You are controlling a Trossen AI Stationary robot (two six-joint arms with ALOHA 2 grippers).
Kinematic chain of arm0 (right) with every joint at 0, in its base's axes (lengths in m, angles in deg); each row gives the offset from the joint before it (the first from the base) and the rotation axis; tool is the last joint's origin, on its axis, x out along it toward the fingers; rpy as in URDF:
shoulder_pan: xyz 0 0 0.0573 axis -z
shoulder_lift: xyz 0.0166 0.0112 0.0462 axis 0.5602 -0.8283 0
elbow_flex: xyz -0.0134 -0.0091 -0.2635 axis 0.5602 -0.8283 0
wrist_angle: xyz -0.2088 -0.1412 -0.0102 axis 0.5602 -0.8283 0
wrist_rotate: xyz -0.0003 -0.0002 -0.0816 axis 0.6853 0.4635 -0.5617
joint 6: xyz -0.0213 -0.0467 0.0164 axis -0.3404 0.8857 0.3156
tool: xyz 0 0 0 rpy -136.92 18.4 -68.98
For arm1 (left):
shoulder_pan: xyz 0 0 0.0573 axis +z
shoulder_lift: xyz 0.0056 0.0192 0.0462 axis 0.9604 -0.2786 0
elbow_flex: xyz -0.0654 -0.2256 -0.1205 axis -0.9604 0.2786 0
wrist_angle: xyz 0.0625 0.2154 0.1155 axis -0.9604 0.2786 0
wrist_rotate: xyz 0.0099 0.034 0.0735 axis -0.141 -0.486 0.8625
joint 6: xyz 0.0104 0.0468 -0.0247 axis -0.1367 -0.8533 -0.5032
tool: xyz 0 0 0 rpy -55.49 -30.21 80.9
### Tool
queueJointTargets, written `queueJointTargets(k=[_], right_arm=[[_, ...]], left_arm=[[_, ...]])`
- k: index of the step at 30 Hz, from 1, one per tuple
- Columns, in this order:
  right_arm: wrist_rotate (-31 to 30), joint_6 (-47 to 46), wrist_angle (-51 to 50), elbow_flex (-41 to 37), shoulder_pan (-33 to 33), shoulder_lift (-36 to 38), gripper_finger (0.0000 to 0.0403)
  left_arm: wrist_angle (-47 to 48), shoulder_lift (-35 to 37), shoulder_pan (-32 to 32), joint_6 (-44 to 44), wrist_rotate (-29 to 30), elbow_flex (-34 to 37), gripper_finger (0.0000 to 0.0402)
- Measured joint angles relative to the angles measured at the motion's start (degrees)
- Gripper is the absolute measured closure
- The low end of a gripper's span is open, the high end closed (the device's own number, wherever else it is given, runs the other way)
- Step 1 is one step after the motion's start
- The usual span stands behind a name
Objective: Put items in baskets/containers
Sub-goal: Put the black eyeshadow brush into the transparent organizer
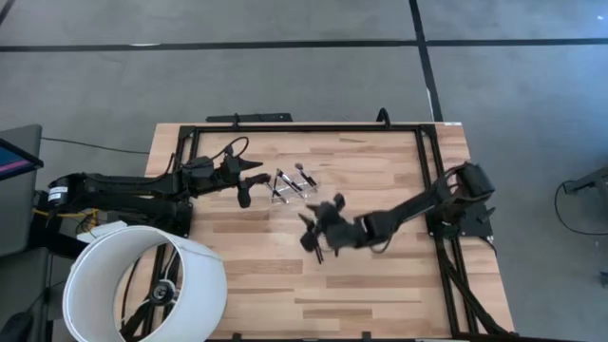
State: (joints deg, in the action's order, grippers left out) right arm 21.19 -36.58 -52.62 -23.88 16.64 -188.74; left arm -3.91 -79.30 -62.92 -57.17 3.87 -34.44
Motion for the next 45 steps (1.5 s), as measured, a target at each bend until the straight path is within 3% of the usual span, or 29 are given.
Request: queueJointTargets(k=[6, 12, 17, 23, 30, 39, 45], right_arm=[[0.6, -13.4, -1.5, 0.0, -2.0, -9.4, 0.0232], [0.9, -18.0, -1.9, 0.8, 0.0, -14.6, 0.0234], [2.0, -23.1, -6.1, 0.8, 1.6, -15.2, 0.0242], [8.4, -27.0, -9.5, 0.8, 1.7, -15.2, 0.0248], [7.3, -26.9, -12.4, 0.9, 1.8, -15.1, 0.025], [7.5, -29.9, -17.7, 1.0, 1.8, -14.9, 0.0313], [8.3, -33.3, -20.2, 1.0, 0.8, -14.9, 0.0321]], left_arm=[[0.0, 0.0, 0.0, 0.0, 0.0, 0.0, 0.0238], [-0.1, 0.0, 0.0, 0.0, 0.0, 0.0, 0.0238], [-0.2, 0.0, 0.0, 0.0, 0.0, 0.0, 0.0238], [-0.1, 0.0, 0.0, 0.0, 0.0, 0.0, 0.0238], [0.0, 0.0, 0.0, 0.0, 0.0, 0.0, 0.0238], [0.0, 0.0, 0.0, 0.0, 0.0, 0.0, 0.0238], [0.0, 0.0, 0.0, 0.0, 0.0, 0.0, 0.0238]])
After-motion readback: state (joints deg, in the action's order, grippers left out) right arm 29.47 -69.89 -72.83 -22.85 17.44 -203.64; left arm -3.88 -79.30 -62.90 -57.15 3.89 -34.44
